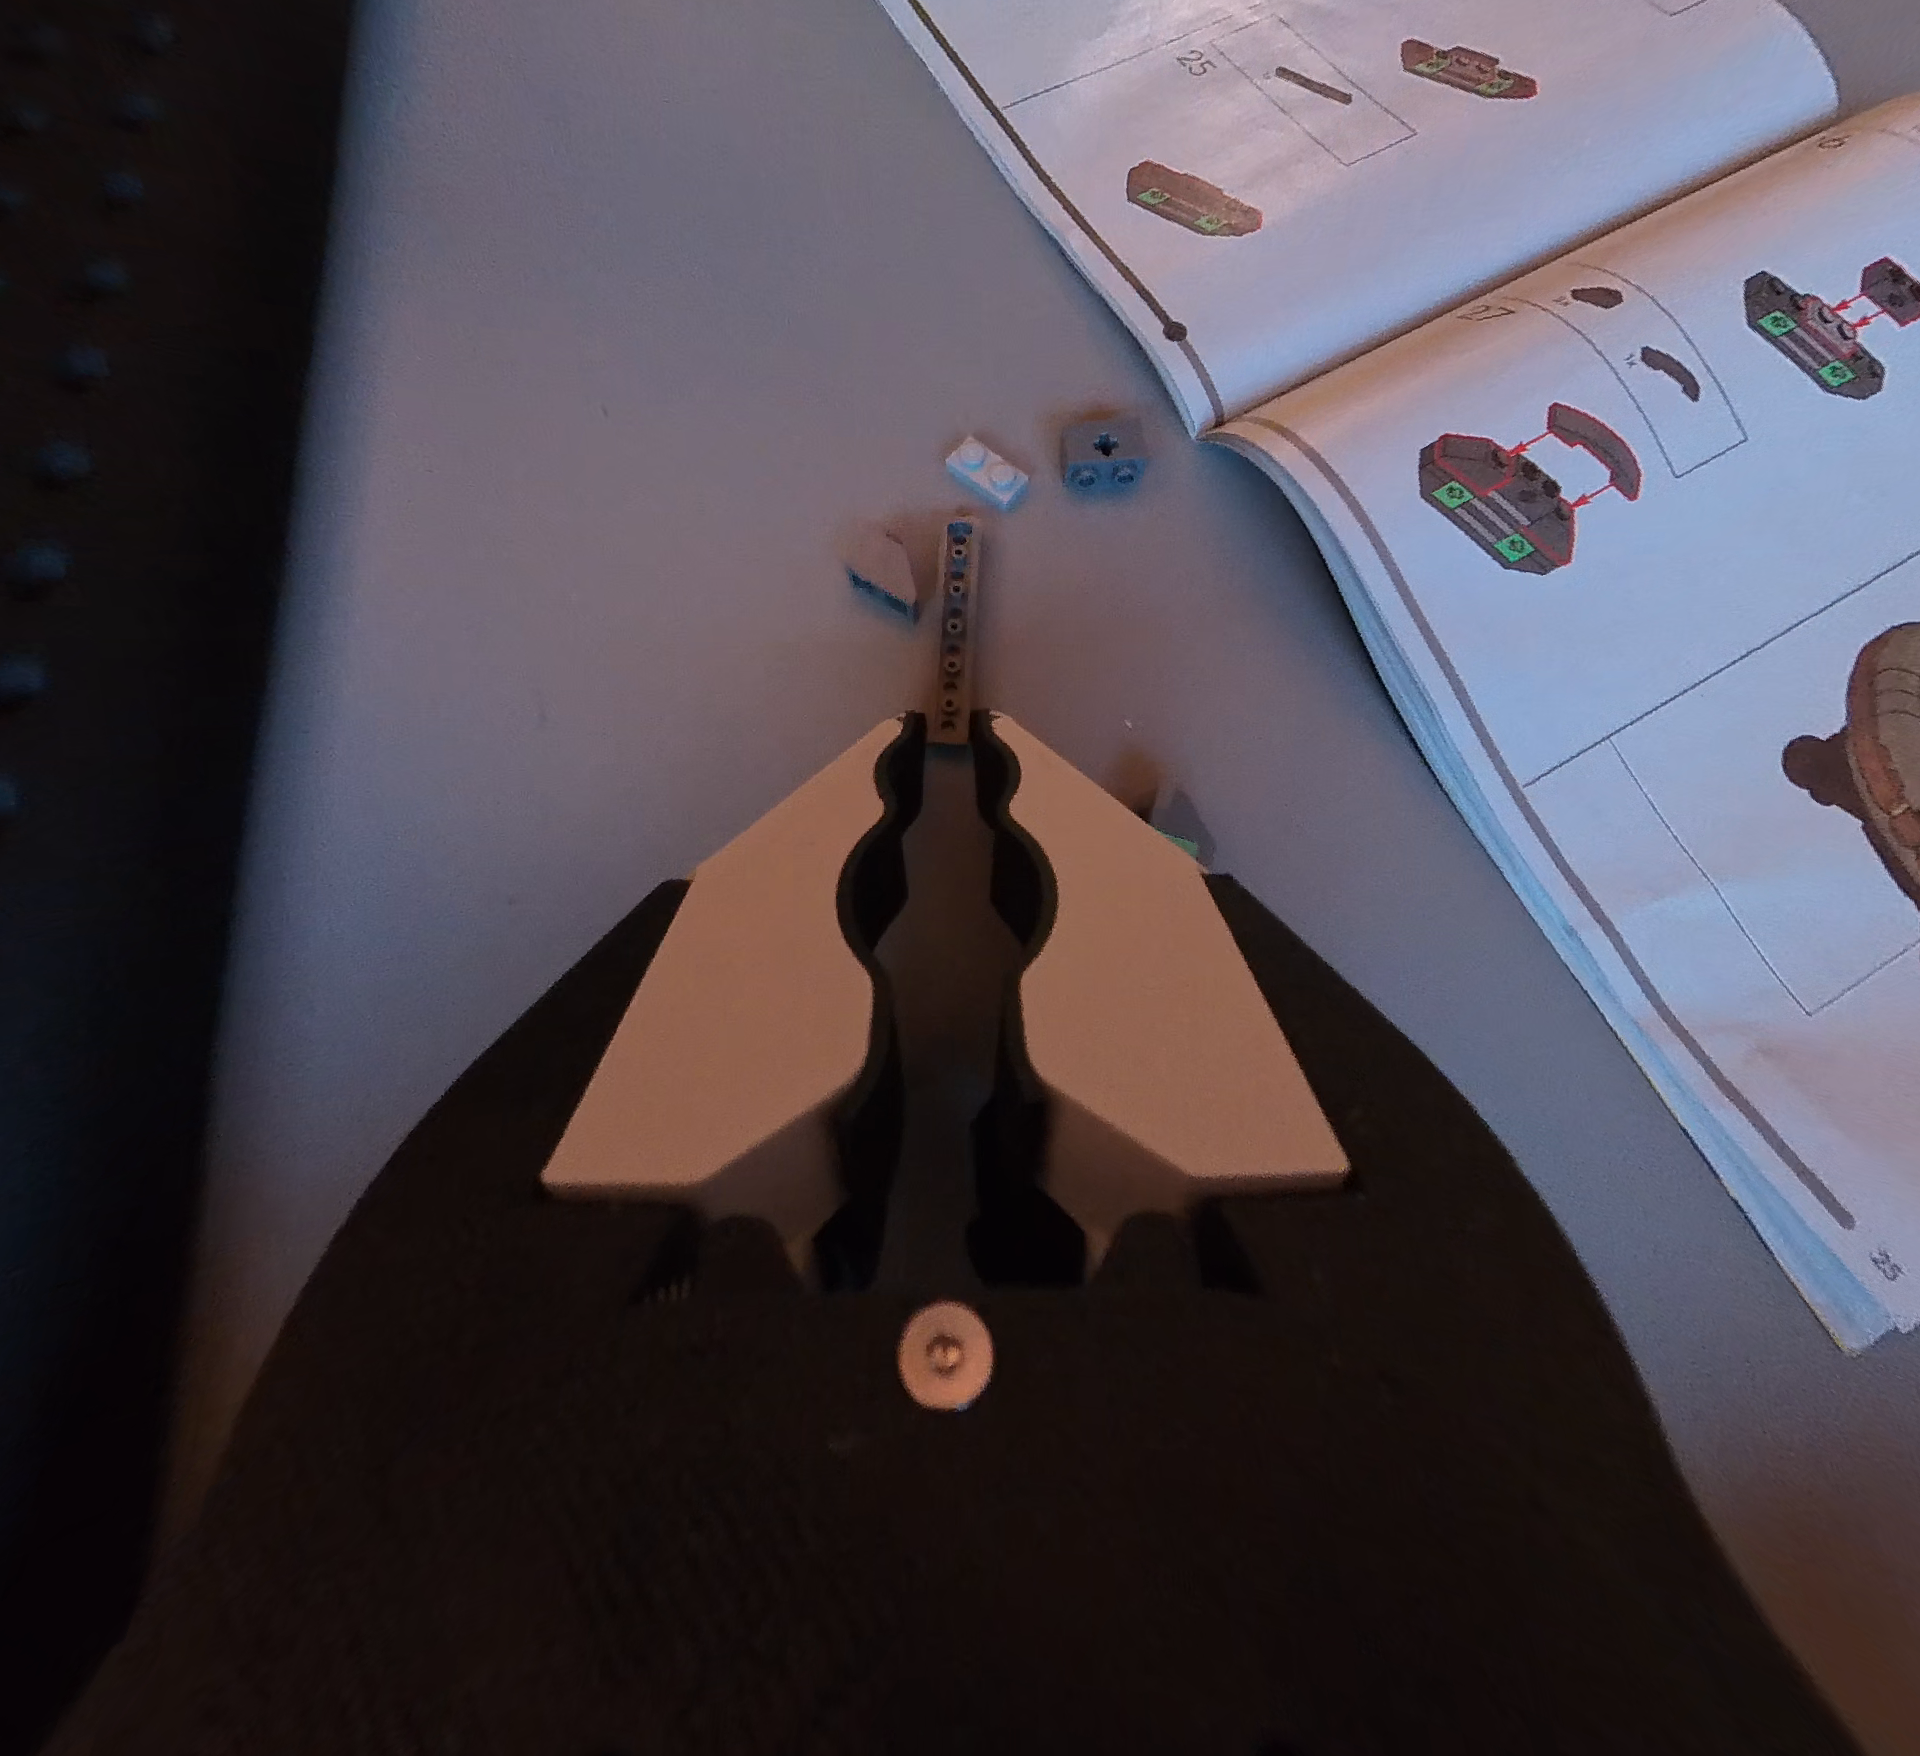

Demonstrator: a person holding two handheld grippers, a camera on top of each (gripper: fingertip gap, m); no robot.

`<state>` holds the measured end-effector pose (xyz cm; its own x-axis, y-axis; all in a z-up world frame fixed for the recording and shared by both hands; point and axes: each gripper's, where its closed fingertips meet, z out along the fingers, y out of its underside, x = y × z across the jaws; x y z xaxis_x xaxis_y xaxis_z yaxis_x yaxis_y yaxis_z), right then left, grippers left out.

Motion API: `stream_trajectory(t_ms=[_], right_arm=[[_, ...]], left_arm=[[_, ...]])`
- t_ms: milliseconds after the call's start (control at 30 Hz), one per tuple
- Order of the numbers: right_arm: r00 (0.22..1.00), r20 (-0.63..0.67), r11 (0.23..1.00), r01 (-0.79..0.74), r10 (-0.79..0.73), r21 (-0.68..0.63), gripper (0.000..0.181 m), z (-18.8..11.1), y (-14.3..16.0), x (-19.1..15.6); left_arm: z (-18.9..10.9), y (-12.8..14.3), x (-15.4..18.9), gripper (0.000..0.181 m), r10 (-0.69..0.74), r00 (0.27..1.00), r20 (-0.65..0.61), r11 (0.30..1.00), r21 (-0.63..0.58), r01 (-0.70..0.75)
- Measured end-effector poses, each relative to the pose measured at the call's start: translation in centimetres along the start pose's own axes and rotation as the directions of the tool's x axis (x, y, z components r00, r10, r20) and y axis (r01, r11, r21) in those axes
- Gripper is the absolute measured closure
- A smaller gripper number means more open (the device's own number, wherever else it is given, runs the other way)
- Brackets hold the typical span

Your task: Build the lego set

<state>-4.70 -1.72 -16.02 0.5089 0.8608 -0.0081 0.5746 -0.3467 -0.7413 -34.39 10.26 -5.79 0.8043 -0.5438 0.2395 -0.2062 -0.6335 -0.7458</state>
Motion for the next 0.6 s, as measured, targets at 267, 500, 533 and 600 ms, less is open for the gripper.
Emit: stream_trajectory(t_ms=[267,500,533,600], right_arm=[[1.000,0.004,1.000,-0.003,0.003,0.011,0.173,0.0,0.0,0.0],[1.000,0.002,1.000,0.003,-0.003,0.009,0.173,0.0,0.0,-0.1],[1.000,-0.002,1.000,0.007,-0.007,0.008,0.173,0.0,0.0,0.0],[1.000,-0.005,1.000,0.009,-0.009,0.008,0.173,0.0,0.0,-0.1]], left_arm=[[-1.1,-2.3,-0.5,0.141,0.023,0.999,-0.029,0.991,0.135,-0.018],[6.5,3.6,23.1,0.165,0.426,0.743,-0.516,0.892,0.101,-0.441],[8.3,5.2,24.7,0.167,0.464,0.727,-0.506,0.865,0.080,-0.496],[11.5,7.3,25.6,0.160,0.540,0.727,-0.425,0.807,0.018,-0.590]])
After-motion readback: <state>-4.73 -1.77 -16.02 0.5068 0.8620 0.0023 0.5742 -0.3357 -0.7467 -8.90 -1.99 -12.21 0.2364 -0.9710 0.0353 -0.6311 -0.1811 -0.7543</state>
